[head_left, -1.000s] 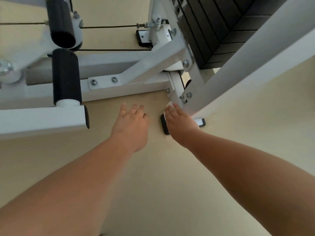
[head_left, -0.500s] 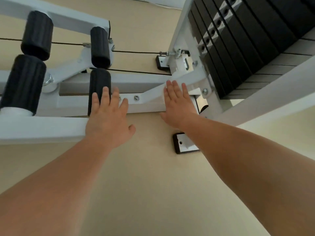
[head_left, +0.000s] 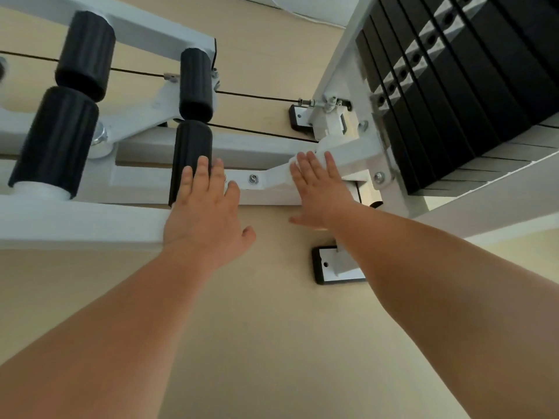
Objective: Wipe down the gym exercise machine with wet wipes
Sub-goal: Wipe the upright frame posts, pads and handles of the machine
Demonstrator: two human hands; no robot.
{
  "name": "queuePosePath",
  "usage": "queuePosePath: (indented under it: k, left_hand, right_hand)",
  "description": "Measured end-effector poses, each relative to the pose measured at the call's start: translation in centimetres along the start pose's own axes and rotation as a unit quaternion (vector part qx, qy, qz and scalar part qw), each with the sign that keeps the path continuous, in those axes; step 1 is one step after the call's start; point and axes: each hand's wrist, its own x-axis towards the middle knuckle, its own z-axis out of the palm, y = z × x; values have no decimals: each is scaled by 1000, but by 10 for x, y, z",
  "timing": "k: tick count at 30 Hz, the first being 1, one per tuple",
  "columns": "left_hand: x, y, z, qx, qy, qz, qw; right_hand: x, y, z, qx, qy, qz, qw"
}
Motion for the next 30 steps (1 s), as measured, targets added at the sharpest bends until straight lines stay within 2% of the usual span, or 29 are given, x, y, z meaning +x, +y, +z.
queuePosePath:
  k: [2, 5, 8, 10, 13, 15, 16, 18, 22, 24, 27, 30]
  left_hand:
    - [1, 0, 0, 2, 2, 1, 1000]
    - [0, 1, 0, -2, 4, 3, 1000]
    - [0, 1, 1, -3, 4, 1, 1000]
    - [1, 1, 0, -4, 4, 0, 1000]
    - [2, 1, 0, -5, 3, -1, 1000]
    - [3, 1, 0, -5, 3, -2, 1000]
    - [2, 1, 0, -4, 2, -1, 1000]
    - [2, 1, 1, 1, 1, 1, 1000]
    - [0, 0, 2, -3, 8, 5, 1000]
    - [-1, 0, 2, -2, 10, 6, 1000]
    - [-1, 1, 1, 0, 7, 4, 1000]
    - [-1, 1, 0, -4, 6, -1, 1000]
  right_hand:
    - [-8, 13, -3, -1, 9, 85, 996]
    - [-23, 30, -4, 30, 25, 229, 973]
    - [-20, 25, -9, 79, 22, 279, 957]
    - [-10, 9, -9, 71, 1, 226, 972]
    - [4, -13, -3, 28, -19, 26, 999]
    - [9, -15, -4, -13, -27, -69, 997]
    - [9, -12, -7, -31, -26, -85, 996]
    - [6, -2, -11, -50, -10, -45, 998]
    - [-22, 24, -5, -12, 10, 186, 982]
    - [-30, 29, 0, 8, 15, 233, 972]
    - [-20, 15, -2, 12, 6, 213, 977]
    - [1, -14, -5, -2, -7, 107, 994]
